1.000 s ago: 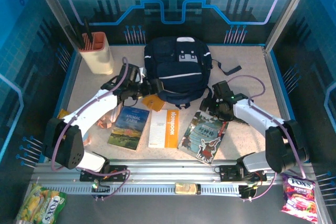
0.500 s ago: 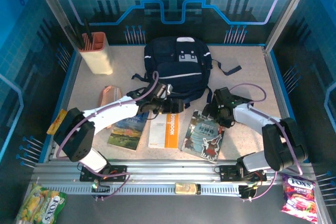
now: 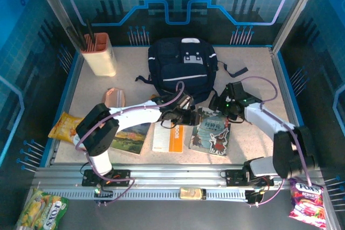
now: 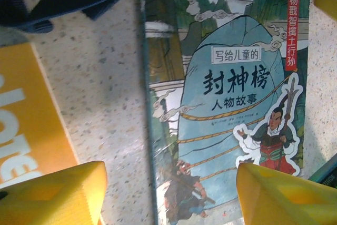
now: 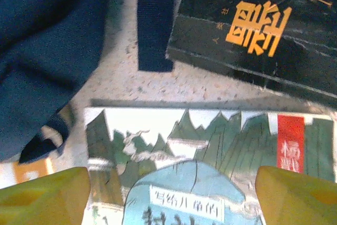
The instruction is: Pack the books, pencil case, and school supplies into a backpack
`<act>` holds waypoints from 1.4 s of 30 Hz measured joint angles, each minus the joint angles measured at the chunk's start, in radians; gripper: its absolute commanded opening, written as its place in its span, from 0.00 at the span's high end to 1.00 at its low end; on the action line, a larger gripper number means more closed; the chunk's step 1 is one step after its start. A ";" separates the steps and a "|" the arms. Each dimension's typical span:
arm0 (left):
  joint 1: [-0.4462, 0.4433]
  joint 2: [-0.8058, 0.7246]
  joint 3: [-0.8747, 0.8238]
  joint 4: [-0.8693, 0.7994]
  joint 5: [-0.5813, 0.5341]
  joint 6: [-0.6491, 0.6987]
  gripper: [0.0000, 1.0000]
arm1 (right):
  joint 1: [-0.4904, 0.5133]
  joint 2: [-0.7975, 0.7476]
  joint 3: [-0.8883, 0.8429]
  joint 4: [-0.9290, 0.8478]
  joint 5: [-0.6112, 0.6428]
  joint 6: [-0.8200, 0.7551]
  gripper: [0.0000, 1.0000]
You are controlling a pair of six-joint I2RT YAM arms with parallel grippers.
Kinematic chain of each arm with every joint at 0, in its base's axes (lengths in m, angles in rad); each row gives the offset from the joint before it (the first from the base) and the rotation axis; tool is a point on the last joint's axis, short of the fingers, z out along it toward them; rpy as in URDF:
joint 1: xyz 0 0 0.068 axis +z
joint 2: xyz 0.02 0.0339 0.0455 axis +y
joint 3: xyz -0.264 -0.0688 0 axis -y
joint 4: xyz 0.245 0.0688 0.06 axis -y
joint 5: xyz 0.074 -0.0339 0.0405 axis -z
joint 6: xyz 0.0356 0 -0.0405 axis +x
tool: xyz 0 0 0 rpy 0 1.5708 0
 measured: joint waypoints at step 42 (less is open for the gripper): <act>-0.040 0.169 0.012 0.142 0.003 0.031 0.64 | -0.001 -0.050 -0.182 -0.017 -0.053 0.138 0.27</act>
